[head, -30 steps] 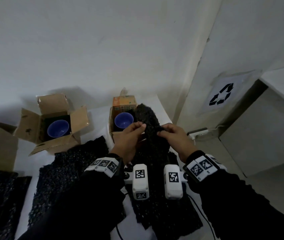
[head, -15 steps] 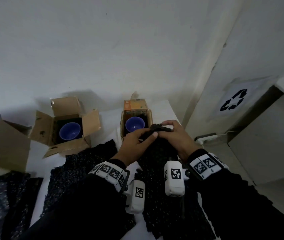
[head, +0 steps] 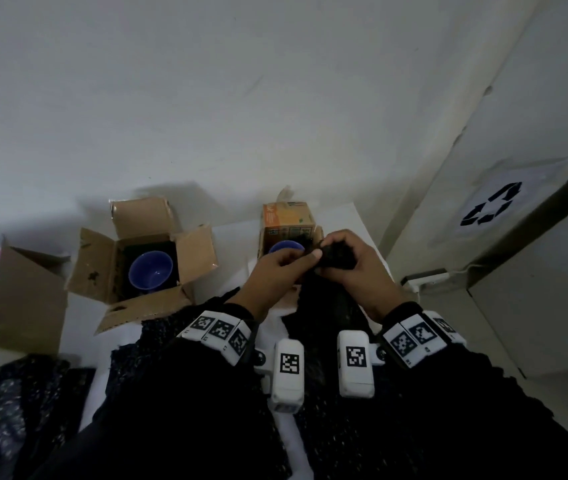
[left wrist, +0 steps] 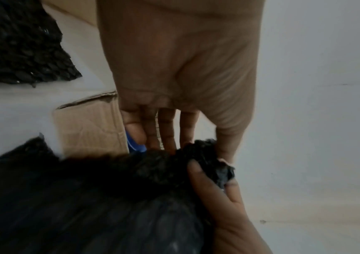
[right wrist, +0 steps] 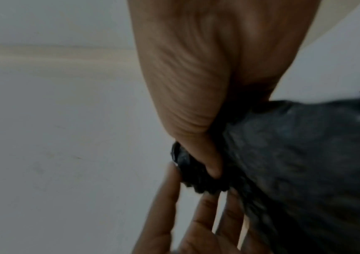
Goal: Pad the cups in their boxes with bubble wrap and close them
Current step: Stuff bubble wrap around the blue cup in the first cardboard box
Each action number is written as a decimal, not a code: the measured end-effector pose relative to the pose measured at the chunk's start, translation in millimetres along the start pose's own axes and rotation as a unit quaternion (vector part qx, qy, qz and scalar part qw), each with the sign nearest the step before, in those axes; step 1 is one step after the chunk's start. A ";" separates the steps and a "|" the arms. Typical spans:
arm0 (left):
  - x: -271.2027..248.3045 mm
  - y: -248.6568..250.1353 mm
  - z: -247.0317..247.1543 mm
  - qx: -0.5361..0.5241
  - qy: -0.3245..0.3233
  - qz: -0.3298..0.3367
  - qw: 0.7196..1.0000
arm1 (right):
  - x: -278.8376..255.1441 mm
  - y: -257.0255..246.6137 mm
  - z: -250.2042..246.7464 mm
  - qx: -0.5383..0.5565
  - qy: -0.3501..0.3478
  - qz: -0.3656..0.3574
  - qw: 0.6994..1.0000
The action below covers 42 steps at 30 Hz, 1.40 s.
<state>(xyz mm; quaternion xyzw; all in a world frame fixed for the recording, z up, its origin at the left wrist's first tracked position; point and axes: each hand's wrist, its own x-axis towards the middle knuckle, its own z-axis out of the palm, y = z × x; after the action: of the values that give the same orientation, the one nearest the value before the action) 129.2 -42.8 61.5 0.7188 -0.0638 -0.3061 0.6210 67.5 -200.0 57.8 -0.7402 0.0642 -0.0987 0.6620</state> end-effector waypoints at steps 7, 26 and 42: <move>10.8 -13.3 -20.7 0.096 -0.003 -0.007 0.995 | 28.8 7.7 9.0 0.022 0.257 -0.031 0.966; 57.9 -31.9 -52.0 0.368 0.105 0.133 0.914 | 92.6 32.2 27.8 -0.399 0.063 -0.110 0.908; 57.2 -46.8 -59.8 0.334 0.156 0.171 0.914 | 103.0 42.3 68.8 -0.619 -0.150 -0.178 0.750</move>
<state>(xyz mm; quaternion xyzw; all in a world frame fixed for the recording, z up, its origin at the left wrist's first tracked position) 192.8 -8.5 -0.3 0.9011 -0.1861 -0.0401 0.3895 185.1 -161.5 14.9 -0.9913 -0.1217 -0.0412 0.0301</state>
